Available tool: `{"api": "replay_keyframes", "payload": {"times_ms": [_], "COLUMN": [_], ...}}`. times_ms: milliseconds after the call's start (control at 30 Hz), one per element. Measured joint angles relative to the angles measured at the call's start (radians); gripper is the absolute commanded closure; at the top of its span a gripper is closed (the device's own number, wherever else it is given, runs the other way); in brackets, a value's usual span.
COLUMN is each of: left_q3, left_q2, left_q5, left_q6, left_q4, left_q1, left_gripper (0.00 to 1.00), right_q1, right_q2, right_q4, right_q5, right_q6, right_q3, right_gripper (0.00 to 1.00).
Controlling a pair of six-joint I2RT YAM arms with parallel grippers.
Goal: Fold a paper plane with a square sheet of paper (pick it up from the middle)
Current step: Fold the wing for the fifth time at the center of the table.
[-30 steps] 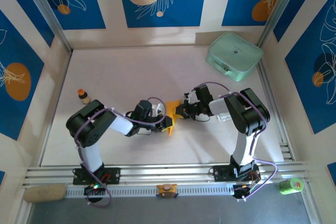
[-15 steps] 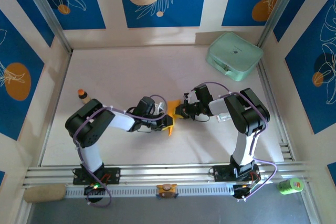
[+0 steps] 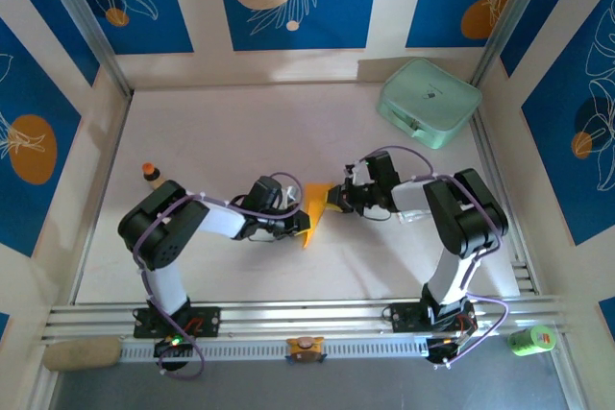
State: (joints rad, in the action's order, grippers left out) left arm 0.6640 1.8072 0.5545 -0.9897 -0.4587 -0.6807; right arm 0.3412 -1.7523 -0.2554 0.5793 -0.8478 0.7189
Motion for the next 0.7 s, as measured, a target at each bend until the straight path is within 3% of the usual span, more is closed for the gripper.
{"api": "replay_keyframes", "payload": {"times_ms": [267, 700], "left_q3": [-0.037, -0.051], "left_q2": [0.0, 0.0], "left_q5": [-0.006, -0.014], "left_q6": [-0.032, -0.057], "left_q4": [-0.082, -0.111], "left_q1": [0.0, 0.0], "left_gripper": [1.0, 1.0], "right_q1": [0.002, 0.08], "right_q2": [0.014, -0.124], "right_q4": [0.01, 0.056], "right_q5": [0.004, 0.01], "right_q6": [0.023, 0.056], "right_q3": [-0.001, 0.101], "right_gripper": [0.92, 0.95]}}
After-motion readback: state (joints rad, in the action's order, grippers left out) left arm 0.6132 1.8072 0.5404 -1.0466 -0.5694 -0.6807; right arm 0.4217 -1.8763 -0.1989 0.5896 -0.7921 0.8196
